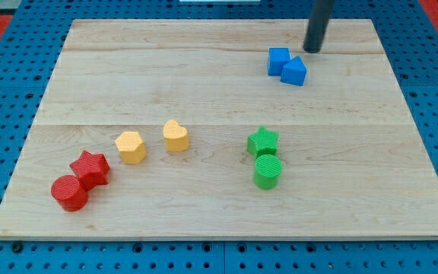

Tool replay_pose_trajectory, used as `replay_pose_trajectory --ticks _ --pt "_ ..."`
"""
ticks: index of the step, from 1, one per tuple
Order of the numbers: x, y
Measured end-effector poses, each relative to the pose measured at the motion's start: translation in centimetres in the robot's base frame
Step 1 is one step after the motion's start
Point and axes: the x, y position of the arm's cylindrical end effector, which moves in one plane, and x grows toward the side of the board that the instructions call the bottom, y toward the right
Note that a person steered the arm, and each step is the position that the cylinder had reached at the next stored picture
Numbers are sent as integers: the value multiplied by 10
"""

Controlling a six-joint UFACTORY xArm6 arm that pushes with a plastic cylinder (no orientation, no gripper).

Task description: Place the green blocks to the right of the yellow heart

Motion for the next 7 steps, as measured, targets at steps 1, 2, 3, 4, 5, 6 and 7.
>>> replay_pose_trajectory --ticks 1,2,3,4,5,6,7 --pt "69 -7" --pt "109 11" --pt "146 14" --pt "182 -31" --pt "212 -56" --pt "228 -42" --pt "228 -79"
